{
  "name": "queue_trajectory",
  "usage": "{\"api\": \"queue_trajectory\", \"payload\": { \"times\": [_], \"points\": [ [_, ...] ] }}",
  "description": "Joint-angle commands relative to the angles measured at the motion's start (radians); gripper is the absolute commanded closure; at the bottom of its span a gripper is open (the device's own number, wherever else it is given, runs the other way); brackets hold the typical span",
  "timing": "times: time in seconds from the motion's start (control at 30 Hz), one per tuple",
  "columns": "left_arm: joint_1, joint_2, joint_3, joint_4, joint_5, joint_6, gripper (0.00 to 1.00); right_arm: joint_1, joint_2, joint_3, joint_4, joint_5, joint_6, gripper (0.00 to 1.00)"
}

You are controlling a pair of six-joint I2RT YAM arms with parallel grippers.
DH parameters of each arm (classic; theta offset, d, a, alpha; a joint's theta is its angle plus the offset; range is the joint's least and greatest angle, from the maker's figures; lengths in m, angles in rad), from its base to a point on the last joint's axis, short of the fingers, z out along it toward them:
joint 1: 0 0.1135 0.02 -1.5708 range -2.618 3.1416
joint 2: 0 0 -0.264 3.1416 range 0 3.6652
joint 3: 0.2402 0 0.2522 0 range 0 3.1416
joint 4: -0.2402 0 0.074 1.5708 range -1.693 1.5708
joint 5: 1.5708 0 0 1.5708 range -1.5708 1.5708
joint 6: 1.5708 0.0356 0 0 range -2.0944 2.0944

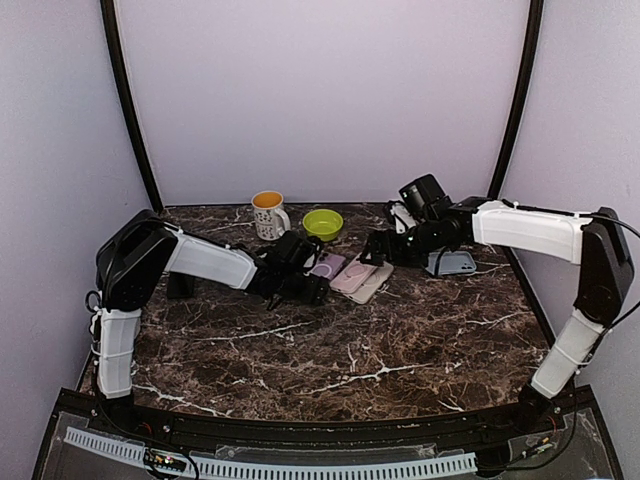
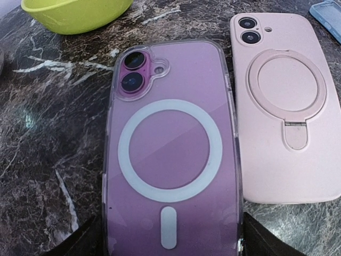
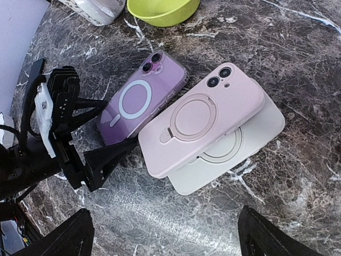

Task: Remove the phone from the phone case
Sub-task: Move the phone with the phone case to the center of the board.

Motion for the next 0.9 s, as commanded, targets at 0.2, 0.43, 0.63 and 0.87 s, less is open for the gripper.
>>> {"api": "queue_trajectory", "payload": {
  "times": [0.2,0.43,0.63,0.87],
  "points": [
    [-0.001,-0.008,-0.023,-0.03,-0.012,-0.047,0.26,-0.005,-0.127,-0.06,-0.014,0.046,-0.011,0.05],
    [-0.001,-0.119,-0.135,-0.012,0.072,-0.086,0.3,-0.004,-0.182,-0.094,-0.025,0.05,-0.013,0.05],
    [-0.002,-0.233,-0.271,0.008,0.176,-0.153,0.33,-0.001,-0.237,-0.139,-0.019,0.043,0.008,0.05],
    [-0.036,-0.396,-0.418,-0.05,0.23,-0.22,0.34,0.009,-0.302,-0.179,-0.031,0.042,0.031,0.05]
  ]
}}
